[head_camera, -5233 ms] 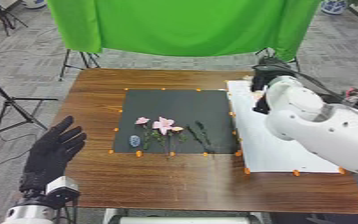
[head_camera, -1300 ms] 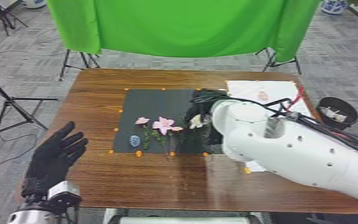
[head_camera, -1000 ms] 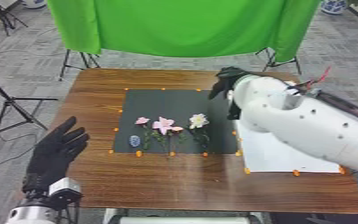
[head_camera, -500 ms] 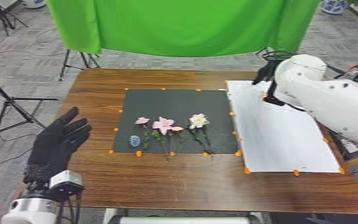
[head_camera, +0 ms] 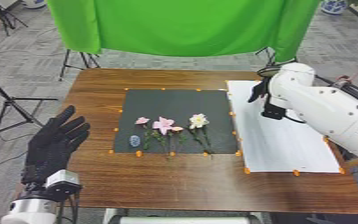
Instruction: Arrange flowers
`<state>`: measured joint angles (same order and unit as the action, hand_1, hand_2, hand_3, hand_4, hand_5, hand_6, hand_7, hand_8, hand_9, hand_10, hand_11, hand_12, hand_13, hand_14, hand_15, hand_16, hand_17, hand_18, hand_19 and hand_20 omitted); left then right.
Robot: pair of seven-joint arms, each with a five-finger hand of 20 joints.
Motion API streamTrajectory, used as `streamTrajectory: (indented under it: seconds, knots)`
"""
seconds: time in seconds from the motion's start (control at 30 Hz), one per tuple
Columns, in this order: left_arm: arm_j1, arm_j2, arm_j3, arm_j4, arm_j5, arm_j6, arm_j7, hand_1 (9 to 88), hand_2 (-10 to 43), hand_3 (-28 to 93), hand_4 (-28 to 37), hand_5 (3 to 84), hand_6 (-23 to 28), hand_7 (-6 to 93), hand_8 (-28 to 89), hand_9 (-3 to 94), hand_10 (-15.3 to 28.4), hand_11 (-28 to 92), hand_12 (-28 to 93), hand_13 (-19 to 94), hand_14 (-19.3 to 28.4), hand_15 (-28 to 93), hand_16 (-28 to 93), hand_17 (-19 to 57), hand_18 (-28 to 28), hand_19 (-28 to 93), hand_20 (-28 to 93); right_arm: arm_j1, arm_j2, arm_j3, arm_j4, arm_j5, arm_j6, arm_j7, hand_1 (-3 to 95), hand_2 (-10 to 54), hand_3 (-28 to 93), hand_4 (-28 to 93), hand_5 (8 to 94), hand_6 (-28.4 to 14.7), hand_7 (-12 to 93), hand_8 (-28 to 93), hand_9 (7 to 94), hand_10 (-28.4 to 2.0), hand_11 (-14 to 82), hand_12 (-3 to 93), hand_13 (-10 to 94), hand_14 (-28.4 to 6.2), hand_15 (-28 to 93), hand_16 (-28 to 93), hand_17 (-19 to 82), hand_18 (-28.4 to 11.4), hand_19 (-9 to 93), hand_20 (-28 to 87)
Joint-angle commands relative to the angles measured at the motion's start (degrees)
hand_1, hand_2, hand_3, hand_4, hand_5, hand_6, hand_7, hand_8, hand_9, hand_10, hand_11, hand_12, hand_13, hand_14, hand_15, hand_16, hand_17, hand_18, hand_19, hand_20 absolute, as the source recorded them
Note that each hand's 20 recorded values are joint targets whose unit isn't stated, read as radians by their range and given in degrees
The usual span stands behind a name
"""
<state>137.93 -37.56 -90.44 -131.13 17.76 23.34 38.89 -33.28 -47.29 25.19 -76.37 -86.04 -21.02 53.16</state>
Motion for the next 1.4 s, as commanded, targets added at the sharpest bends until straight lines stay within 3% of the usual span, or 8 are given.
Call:
streamTrajectory:
  seconds: [0.03,0.27,0.57,0.77,0.93,1.07,1.23,1.4]
  knots:
    - [-0.3,-0.99,0.2,0.22,0.49,-0.68,-0.39,30.6,6.5,66,-20.6,39.5,10.7,10.2,-8,33.5,19.3,30,10,19,24.1,50,-12,-9.4,20.6,44,8,-1.0,-0.2,0.2,0.8,-0.5,1.0,1.1,23.9,3.6,81,-22,30.3,-3.1,11,-10,37.2,-19.4,6.7,13.2,66,-13.2,83,9,49,-19.9,93,29]
    - [-0.3,-2.47,-0.31,0.28,1.92,-1.15,-2.19,30.6,6.5,66,-20.6,39.6,10.7,10.3,-8,33.5,19.3,30,10,19,24.2,50,-12,-9.4,20.6,44,8,-3.5,2.0,-0.4,-0.9,-1.4,5.6,1.1,29.3,0.4,80,-23,36.5,-5.4,13,-10,41.9,-16.1,9.9,13.7,67,-11.8,83,9,50,-18.9,93,28]
    - [-1.7,-4.19,-0.32,0.72,4.03,-2.46,-5.41,30.6,6.6,66,-20.6,39.7,10.8,10.3,-8,33.7,19.3,30,10,19,24.2,50,-12,-9.4,20.7,44,8,-4.8,4.1,-4.9,-3.4,-7.8,14.1,0.5,45.5,-7.0,79,-26,53.3,-2.3,30,-14,63.7,-11.3,24.6,14.6,70,-6.5,79,10,51,-14.8,93,25]
    - [-1.7,-4.21,-0.31,0.87,4.42,-2.8,-6.07,30.6,6.5,66,-20.6,39.8,10.8,10.2,-8,33.7,19.3,30,10,19,24.1,50,-12,-9.4,20.7,44,8,-5.0,5.3,-6.8,-4.3,-10.4,18.3,0.5,57.5,-9.5,71,-28,63.0,0.1,45,2,82.3,-7.9,10.2,31.6,76,-2.9,77,13,55,-12.4,93,29]
    - [1.4,-3.81,-4.33,0.72,4.41,-3.5,-7.04,30.5,6.4,66,-20.5,39.8,10.9,10.2,-8,33.7,19.5,30,10,19,24.1,50,-12,-9.4,20.7,44,8,-4.0,5.5,-8.2,-5.2,-11.4,21.6,0.1,59.6,-9.5,71,-28,67.6,1.4,46,3,86.6,-7.1,10.3,33.1,78,-1.9,76,14,56,-12.0,93,32]
    - [5.0,-6.73,-10.75,0.46,7.96,-6.71,-12.83,30.3,6.1,65,-20.4,39.5,10.8,10.0,-8,33.3,19.4,30,10,19,24.4,50,-12,-8.9,22.7,47,9,-3.1,4.8,-8.3,-5.7,-11.8,23.0,-0.5,59.7,-9.5,72,-28,69.0,1.1,45,3,87.6,-7.1,10.4,33.5,78,-1.7,76,14,57,-12.0,93,33]
    - [7.3,-7.37,-14.06,0.23,7.74,-6.83,-12.69,30.0,5.2,64,-19.9,39.5,10.9,9.7,-8,33.2,19.6,29,10,19,25.1,50,-12,-8.1,24.9,50,10,-2.3,3.9,-8.8,-6.6,-13.1,24.5,-0.9,60.0,-9.5,72,-28,69.8,0.9,44,4,88.2,-7.1,10.2,33.7,79,-1.6,77,14,57,-12.0,93,34]
    - [8.7,-10.84,-17.71,0.19,10.19,-10.13,-17.53,30.1,4.9,63,-19.4,39.5,10.8,9.0,-7,33.6,19.8,29,10,20,25.4,50,-12,-7.5,26.6,51,10,-2.6,3.4,-8.1,-9.3,-14.7,24.9,-1.1,60.1,-9.5,73,-28,70.9,0.6,43,4,88.6,-7.1,10.4,34.1,80,-1.4,77,15,58,-11.9,93,36]
